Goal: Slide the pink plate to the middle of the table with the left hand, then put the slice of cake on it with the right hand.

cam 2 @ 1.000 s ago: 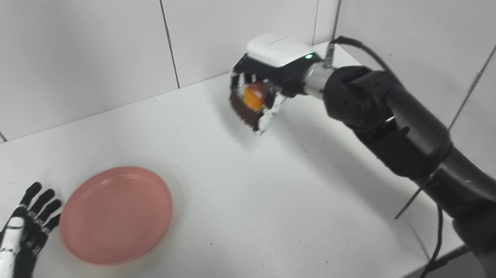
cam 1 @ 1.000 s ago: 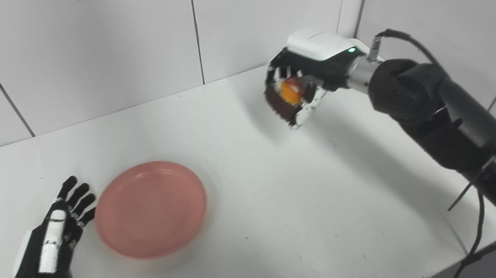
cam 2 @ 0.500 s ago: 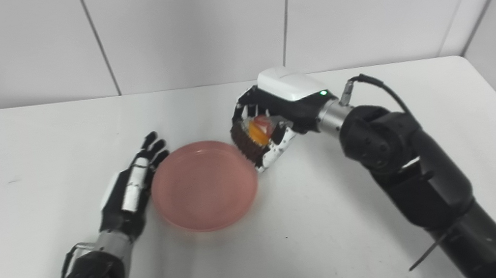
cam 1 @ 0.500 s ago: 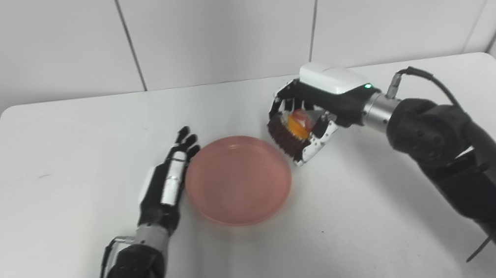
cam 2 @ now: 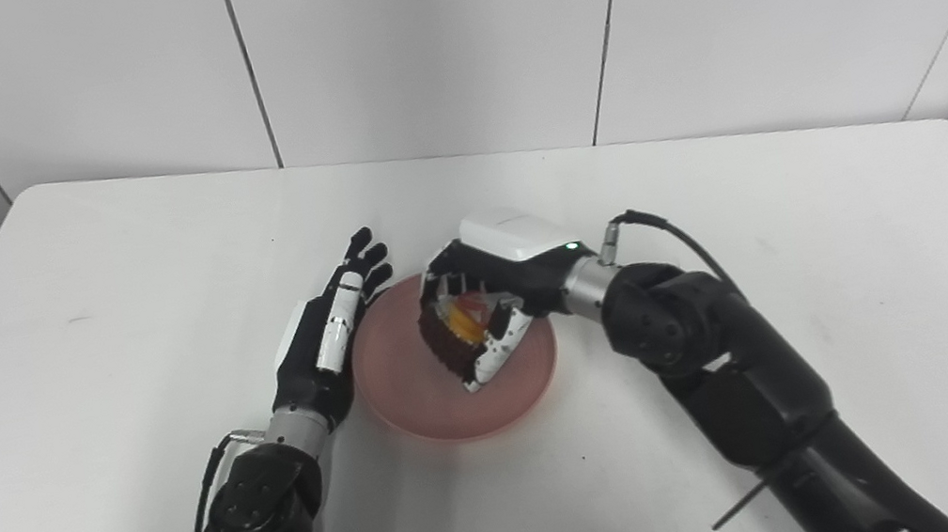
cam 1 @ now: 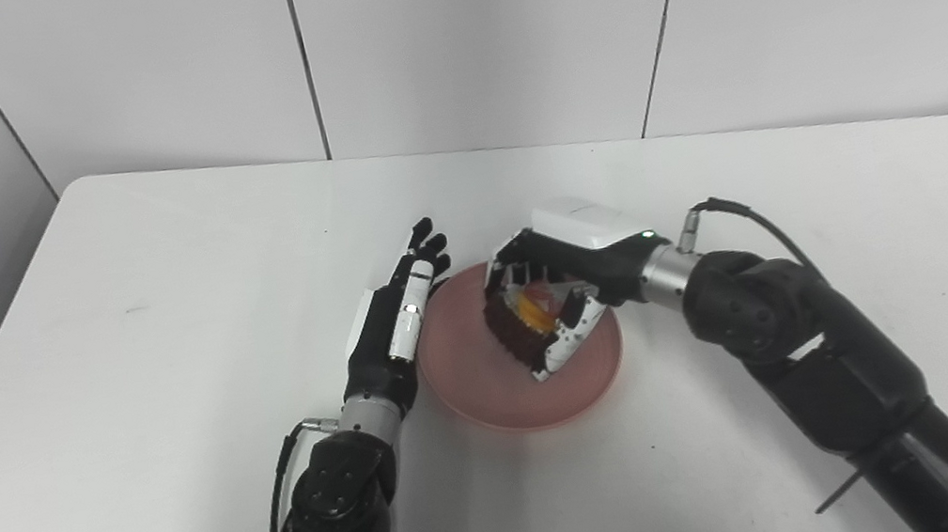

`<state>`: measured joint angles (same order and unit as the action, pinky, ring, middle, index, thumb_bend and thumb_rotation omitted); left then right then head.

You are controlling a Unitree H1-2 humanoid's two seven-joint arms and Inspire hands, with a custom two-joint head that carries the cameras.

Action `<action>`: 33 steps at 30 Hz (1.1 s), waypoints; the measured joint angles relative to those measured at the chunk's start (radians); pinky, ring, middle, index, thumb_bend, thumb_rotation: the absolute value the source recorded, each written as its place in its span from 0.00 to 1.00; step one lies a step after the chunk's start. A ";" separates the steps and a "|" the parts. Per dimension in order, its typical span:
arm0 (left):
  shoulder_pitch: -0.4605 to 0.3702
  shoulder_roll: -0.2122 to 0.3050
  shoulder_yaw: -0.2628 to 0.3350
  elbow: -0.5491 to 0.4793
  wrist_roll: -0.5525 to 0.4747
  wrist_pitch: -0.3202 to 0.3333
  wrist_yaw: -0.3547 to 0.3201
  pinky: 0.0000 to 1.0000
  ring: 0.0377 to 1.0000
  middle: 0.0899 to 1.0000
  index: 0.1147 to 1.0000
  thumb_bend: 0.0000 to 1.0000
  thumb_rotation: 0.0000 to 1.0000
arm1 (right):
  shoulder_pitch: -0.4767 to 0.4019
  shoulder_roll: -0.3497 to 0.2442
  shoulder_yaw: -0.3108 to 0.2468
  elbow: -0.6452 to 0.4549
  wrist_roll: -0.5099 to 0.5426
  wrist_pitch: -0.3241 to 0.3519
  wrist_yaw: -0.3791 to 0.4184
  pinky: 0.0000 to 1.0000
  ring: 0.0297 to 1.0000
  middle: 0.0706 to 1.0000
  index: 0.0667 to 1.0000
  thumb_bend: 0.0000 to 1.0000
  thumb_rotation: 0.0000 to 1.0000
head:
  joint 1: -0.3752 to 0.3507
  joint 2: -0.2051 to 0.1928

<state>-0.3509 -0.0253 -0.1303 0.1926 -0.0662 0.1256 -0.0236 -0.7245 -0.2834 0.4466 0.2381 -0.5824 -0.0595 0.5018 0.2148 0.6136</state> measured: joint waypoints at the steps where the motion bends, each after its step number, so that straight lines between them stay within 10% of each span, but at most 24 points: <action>1: -0.001 -0.004 0.000 0.000 0.000 0.003 0.003 0.89 0.95 0.95 0.93 0.33 1.00 | -0.006 0.010 0.003 0.023 -0.003 -0.004 -0.006 0.34 0.39 0.40 0.50 0.52 0.00 | -0.002 -0.002; 19: -0.002 -0.015 -0.002 -0.002 0.005 0.015 0.008 0.87 0.93 0.94 0.93 0.33 1.00 | -0.051 0.043 0.045 0.166 -0.043 -0.054 -0.101 0.33 0.40 0.38 0.50 0.52 0.00 | -0.020 0.005; 29: -0.002 -0.019 -0.003 -0.005 0.017 0.020 0.012 0.85 0.91 0.92 0.92 0.34 1.00 | -0.051 0.032 0.092 0.064 -0.094 0.010 -0.008 0.41 0.48 0.42 0.50 0.52 0.00 | -0.032 0.008; 33: -0.002 -0.020 -0.003 -0.007 0.018 0.022 0.010 0.87 0.95 0.96 0.94 0.33 1.00 | -0.048 0.023 0.102 -0.008 -0.114 0.080 0.079 0.63 0.74 0.77 0.78 0.76 0.26 | -0.035 0.009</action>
<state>-0.3525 -0.0449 -0.1335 0.1859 -0.0480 0.1479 -0.0140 -0.7727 -0.2601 0.5485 0.2306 -0.6969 0.0205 0.5805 0.1795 0.6228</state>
